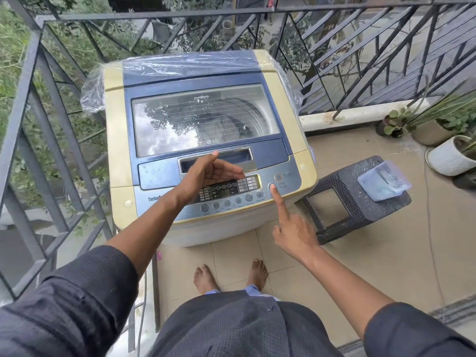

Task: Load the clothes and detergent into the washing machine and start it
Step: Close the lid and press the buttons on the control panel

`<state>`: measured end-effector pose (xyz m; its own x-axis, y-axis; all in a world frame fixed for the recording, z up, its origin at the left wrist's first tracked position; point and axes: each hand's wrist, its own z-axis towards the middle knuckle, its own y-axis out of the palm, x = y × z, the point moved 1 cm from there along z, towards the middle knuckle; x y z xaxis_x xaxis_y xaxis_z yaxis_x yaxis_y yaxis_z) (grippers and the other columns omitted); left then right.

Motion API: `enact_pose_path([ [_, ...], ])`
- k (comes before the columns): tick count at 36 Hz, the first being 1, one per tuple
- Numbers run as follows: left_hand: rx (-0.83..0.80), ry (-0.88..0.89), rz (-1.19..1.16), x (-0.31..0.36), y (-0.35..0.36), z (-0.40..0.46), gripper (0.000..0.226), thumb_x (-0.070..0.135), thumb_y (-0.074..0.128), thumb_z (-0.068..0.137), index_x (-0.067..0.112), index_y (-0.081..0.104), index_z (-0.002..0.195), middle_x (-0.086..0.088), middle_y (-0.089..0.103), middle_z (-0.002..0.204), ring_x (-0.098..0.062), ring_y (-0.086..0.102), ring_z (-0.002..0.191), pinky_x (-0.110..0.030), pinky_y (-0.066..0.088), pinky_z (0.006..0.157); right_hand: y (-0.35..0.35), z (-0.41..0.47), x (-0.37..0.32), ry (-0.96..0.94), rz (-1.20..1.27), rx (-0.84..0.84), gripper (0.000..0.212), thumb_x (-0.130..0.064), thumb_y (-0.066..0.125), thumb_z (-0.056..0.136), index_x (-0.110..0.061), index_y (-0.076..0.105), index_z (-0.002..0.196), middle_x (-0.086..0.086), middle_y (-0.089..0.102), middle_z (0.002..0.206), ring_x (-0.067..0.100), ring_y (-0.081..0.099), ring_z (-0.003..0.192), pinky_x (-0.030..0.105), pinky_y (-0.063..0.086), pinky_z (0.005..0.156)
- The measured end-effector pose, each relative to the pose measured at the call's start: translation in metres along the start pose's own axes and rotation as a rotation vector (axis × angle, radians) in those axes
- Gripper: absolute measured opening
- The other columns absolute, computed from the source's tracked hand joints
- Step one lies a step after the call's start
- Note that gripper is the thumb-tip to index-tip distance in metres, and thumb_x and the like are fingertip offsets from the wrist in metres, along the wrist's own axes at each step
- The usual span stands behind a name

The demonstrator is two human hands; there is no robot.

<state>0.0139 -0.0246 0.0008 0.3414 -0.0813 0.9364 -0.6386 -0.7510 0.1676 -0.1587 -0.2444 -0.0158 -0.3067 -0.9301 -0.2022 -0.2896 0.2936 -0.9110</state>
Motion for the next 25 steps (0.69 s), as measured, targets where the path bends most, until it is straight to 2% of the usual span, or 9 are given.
enact_pose_path([
  [3, -0.005, -0.004, -0.015, -0.001, -0.001, 0.001, 0.077, 0.052, 0.025, 0.107, -0.006, 0.074, 0.123, -0.026, 0.075, 0.124, -0.037, 0.069, 0.127, -0.051, 0.040, 0.124, 0.001, -0.002, -0.004, 0.007, 0.008, -0.003, 0.116, -0.016, 0.058, 0.090, -0.049, -0.036, 0.151, -0.002, 0.042, 0.059, 0.024, 0.045, 0.053, 0.034, 0.039, 0.059],
  [5, -0.011, 0.002, -0.023, -0.001, -0.001, 0.001, 0.078, 0.052, 0.025, 0.107, -0.007, 0.073, 0.124, -0.026, 0.074, 0.125, -0.038, 0.069, 0.127, -0.051, 0.040, 0.124, 0.002, -0.003, -0.007, 0.007, 0.023, -0.006, 0.116, -0.018, 0.058, 0.091, -0.047, -0.037, 0.151, -0.001, 0.046, 0.061, 0.021, 0.045, 0.052, 0.034, 0.041, 0.058],
  [9, -0.016, 0.007, -0.041, -0.003, -0.001, 0.000, 0.078, 0.052, 0.026, 0.107, -0.008, 0.073, 0.124, -0.026, 0.075, 0.124, -0.037, 0.069, 0.126, -0.051, 0.039, 0.124, 0.007, -0.007, -0.010, 0.008, 0.075, -0.005, 0.116, -0.018, 0.059, 0.092, -0.048, -0.037, 0.151, 0.003, 0.058, 0.068, 0.025, 0.054, 0.058, 0.035, 0.044, 0.057],
  [12, 0.002, 0.009, -0.047, -0.002, 0.001, 0.000, 0.078, 0.053, 0.026, 0.106, -0.006, 0.074, 0.122, -0.024, 0.076, 0.122, -0.036, 0.070, 0.125, -0.051, 0.040, 0.124, 0.001, -0.008, -0.010, 0.028, 0.068, 0.008, 0.112, -0.020, 0.057, 0.093, -0.051, -0.034, 0.151, 0.003, 0.056, 0.069, 0.029, 0.055, 0.062, 0.036, 0.047, 0.060],
  [15, 0.030, 0.035, -0.033, 0.001, 0.005, -0.001, 0.078, 0.053, 0.027, 0.105, -0.009, 0.074, 0.120, -0.025, 0.077, 0.119, -0.036, 0.072, 0.122, -0.051, 0.043, 0.122, -0.007, -0.005, -0.006, 0.036, 0.044, 0.017, 0.107, -0.021, 0.054, 0.094, -0.054, -0.029, 0.152, 0.002, 0.054, 0.072, 0.030, 0.050, 0.064, 0.036, 0.042, 0.063],
  [20, 0.080, 0.065, -0.029, 0.000, 0.010, -0.008, 0.079, 0.052, 0.028, 0.104, -0.011, 0.073, 0.120, -0.027, 0.077, 0.117, -0.036, 0.073, 0.120, -0.047, 0.048, 0.118, -0.012, 0.001, -0.004, 0.018, -0.021, 0.069, 0.092, -0.020, 0.049, 0.095, -0.053, -0.009, 0.159, 0.010, 0.067, 0.087, 0.034, 0.066, 0.080, 0.039, 0.045, 0.068],
  [25, 0.100, 0.107, -0.018, -0.001, 0.010, -0.010, 0.077, 0.048, 0.026, 0.107, -0.011, 0.074, 0.118, -0.026, 0.077, 0.116, -0.035, 0.074, 0.117, -0.041, 0.052, 0.112, -0.022, 0.013, -0.013, -0.010, -0.052, 0.165, 0.064, -0.025, 0.049, 0.098, -0.039, 0.029, 0.158, 0.014, 0.073, 0.103, 0.039, 0.069, 0.092, 0.043, 0.052, 0.076],
])
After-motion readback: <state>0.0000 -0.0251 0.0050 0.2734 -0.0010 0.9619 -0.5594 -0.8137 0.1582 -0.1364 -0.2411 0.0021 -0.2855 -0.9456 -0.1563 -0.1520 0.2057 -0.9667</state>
